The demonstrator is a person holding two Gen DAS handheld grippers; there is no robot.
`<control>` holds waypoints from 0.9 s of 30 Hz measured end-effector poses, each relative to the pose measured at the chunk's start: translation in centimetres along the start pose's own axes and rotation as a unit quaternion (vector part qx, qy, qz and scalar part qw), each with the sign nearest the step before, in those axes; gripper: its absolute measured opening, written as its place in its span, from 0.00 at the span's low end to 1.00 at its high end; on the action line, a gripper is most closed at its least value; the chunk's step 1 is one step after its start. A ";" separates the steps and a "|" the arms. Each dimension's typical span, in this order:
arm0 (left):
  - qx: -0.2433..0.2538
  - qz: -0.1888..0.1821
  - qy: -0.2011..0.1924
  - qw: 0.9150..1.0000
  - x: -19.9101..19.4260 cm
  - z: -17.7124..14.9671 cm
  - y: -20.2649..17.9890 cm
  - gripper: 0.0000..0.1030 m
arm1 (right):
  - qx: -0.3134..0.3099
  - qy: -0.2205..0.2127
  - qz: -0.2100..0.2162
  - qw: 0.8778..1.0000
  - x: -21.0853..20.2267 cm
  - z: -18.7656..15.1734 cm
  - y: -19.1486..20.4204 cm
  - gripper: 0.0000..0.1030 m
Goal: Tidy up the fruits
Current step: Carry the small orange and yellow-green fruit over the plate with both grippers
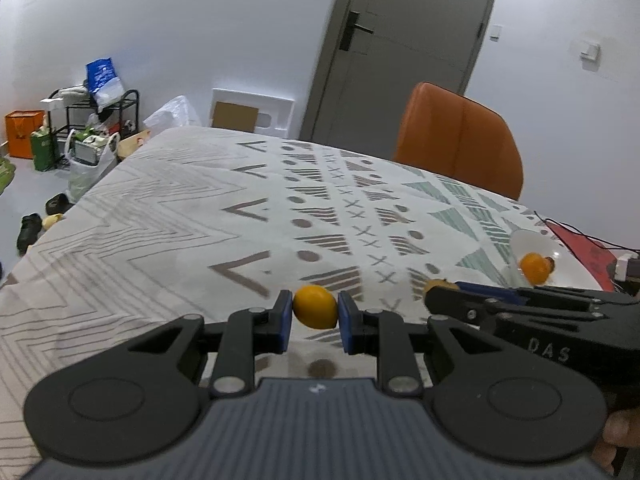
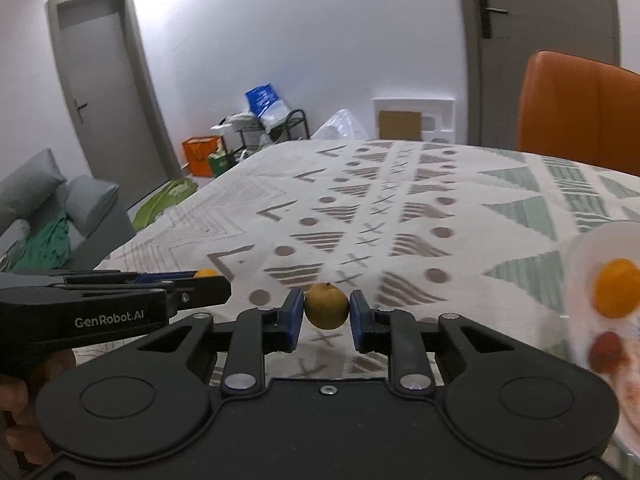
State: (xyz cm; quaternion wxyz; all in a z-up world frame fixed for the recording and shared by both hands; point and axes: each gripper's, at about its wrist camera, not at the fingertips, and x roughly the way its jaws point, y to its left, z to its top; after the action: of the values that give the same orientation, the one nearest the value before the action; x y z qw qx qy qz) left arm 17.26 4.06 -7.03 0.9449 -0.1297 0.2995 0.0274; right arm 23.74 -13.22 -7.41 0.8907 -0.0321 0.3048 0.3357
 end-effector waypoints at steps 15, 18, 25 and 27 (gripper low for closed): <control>0.042 -0.041 -0.007 0.998 0.5 0.6 -5.6 0.22 | 0.033 -0.040 -0.057 0.997 -5.0 -0.7 -5.1 0.22; 0.049 -0.049 -0.011 0.998 0.5 0.5 -6.7 0.22 | 0.043 -0.049 -0.069 0.996 -6.0 -0.9 -6.3 0.22; 0.065 -0.066 -0.009 0.996 1.0 0.5 -9.1 0.22 | 0.064 -0.062 -0.097 0.991 -8.1 -1.6 -9.1 0.22; 0.070 -0.070 -0.008 0.995 1.2 0.5 -9.8 0.22 | 0.070 -0.064 -0.103 0.990 -8.5 -1.9 -9.8 0.22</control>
State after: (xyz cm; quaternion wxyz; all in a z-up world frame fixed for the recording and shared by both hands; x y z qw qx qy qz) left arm 19.75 -5.32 -5.09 0.9537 -0.0834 0.2830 -0.0587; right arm 23.85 -26.23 -5.60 0.9384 0.0209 0.2648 0.2211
